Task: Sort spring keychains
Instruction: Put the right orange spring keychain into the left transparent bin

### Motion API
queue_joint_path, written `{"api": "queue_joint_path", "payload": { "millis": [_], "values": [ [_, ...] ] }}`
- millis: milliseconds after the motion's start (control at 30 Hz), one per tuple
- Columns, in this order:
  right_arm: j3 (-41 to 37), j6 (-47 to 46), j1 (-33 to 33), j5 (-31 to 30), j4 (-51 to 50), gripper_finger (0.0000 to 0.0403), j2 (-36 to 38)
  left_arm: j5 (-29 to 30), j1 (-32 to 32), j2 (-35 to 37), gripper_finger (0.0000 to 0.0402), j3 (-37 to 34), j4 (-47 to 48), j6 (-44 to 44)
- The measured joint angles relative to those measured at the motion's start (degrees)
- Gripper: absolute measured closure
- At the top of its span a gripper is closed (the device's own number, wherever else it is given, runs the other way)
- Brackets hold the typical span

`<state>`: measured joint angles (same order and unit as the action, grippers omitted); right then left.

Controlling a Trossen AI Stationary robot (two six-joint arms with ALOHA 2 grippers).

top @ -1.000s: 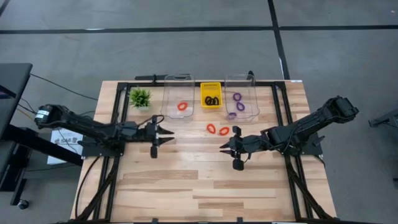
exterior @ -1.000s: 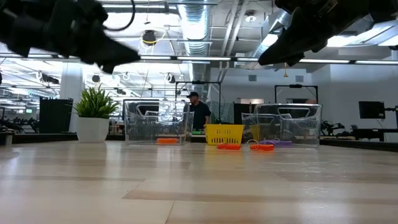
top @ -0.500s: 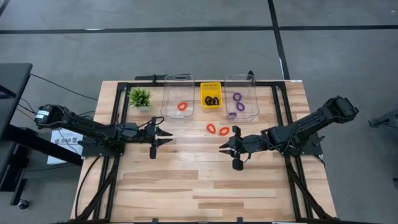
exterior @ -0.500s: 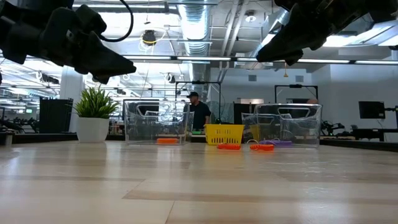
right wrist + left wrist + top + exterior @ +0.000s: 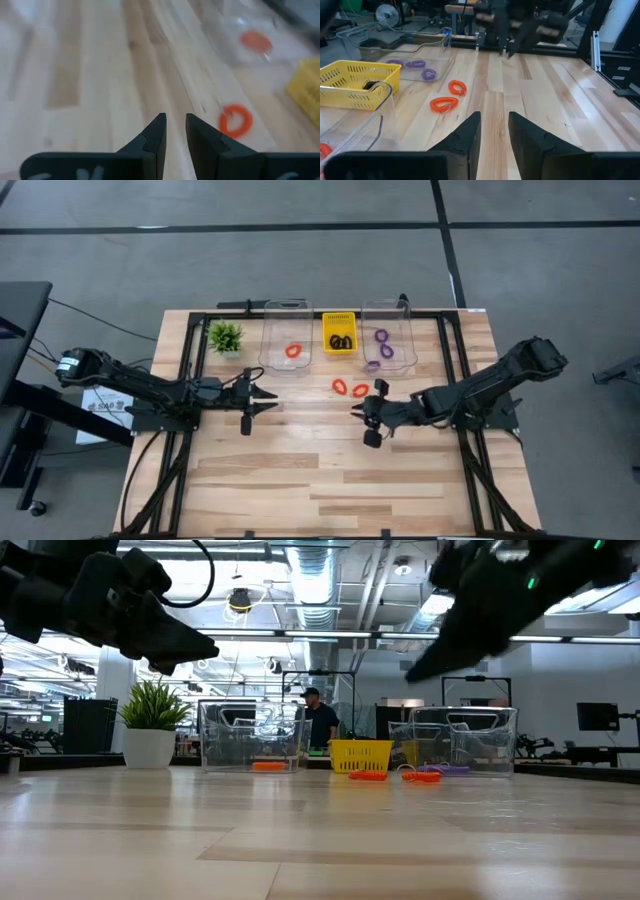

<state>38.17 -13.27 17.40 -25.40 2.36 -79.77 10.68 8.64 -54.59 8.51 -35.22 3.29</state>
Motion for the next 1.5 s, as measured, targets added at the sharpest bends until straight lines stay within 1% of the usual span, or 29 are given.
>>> {"api": "queue_joint_path", "payload": {
  "millis": [133,267,433,633,733,967,1133,1400,1500],
  "values": [
    [0.00,-1.73,-2.42,-0.08,-0.11,0.0337,-5.55,0.00,0.00,0.00,0.0304,0.00,0.00,0.00],
    [0.07,-1.76,-5.39,-0.05,-0.11,0.0337,-8.73,0.00,0.00,0.00,0.0304,0.00,0.00,0.00],
    [0.09,-1.78,-8.13,0.14,-0.32,0.0337,-9.68,0.00,0.00,-0.02,0.0305,0.00,0.00,0.00],
    [0.09,-1.80,-9.43,1.24,-0.18,0.0337,-9.88,0.00,0.00,-0.02,0.0305,0.00,0.02,0.00],
    [0.09,-1.80,-9.98,1.35,-0.36,0.0337,-11.16,0.00,0.00,-0.02,0.0304,0.00,0.02,0.00],
    [0.07,-1.72,-12.23,1.31,-0.05,0.0337,-16.98,0.00,0.00,-0.02,0.0304,0.02,0.02,0.00],
    [0.20,-1.76,-13.82,1.10,0.61,0.0337,-17.90,0.00,0.00,-0.02,0.0305,0.02,0.02,0.00],
    [0.11,-1.76,-13.65,1.66,0.69,0.0337,-17.33,0.00,0.00,-0.02,0.0305,0.02,0.04,0.00],
    [0.11,-1.76,-13.81,3.12,0.73,0.0339,-17.25,-0.02,0.00,-0.02,0.0304,0.02,0.04,0.00]
  ]
}}
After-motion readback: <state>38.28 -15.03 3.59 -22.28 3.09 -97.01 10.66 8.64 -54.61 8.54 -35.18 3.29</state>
